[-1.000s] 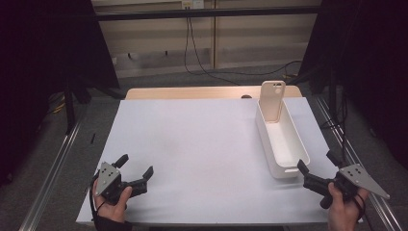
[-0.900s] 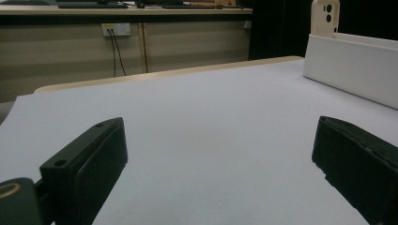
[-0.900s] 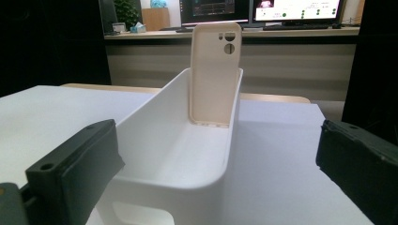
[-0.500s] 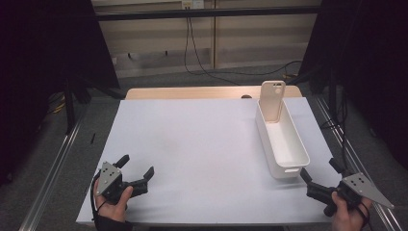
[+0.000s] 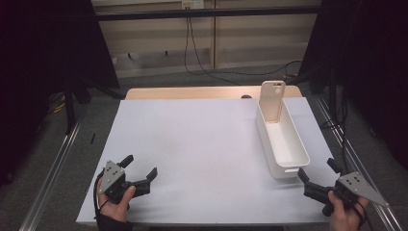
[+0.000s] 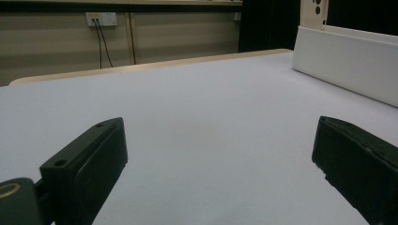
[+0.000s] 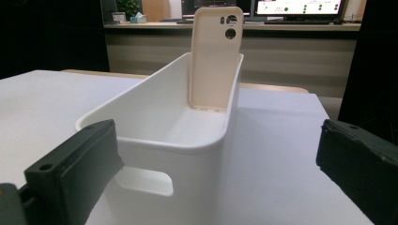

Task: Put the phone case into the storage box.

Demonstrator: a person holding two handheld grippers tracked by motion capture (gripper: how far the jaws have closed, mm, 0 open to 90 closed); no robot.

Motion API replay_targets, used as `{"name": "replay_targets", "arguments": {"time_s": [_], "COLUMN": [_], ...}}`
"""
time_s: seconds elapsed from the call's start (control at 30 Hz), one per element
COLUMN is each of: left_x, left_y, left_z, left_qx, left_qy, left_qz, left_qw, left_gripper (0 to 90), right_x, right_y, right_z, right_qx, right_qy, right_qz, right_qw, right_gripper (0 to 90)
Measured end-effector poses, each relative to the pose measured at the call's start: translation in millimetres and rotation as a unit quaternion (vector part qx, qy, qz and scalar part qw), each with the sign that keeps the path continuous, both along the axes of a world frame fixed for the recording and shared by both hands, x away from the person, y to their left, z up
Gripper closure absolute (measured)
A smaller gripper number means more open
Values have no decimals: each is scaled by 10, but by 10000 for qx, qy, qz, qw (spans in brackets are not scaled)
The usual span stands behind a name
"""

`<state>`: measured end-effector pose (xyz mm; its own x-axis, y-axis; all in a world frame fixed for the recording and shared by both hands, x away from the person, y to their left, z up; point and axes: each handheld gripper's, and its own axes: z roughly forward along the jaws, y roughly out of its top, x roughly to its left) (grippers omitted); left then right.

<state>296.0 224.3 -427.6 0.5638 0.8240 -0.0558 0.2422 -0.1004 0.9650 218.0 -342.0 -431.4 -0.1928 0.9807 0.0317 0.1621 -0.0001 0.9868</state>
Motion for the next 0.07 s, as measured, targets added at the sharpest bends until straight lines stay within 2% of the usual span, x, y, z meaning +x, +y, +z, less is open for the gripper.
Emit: {"name": "replay_targets", "arguments": {"time_s": [0.07], "left_x": [2], "left_y": [0], "left_z": [1], "left_qx": [-2], "left_qy": [-2], "left_qz": [0], "left_qw": [10000], "left_gripper": [36], "right_x": [5], "right_y": [2], "right_z": [1], "right_qx": [7], "right_qy": [-8], "right_qz": [-5], "right_qw": [10000], "right_gripper": [0]}}
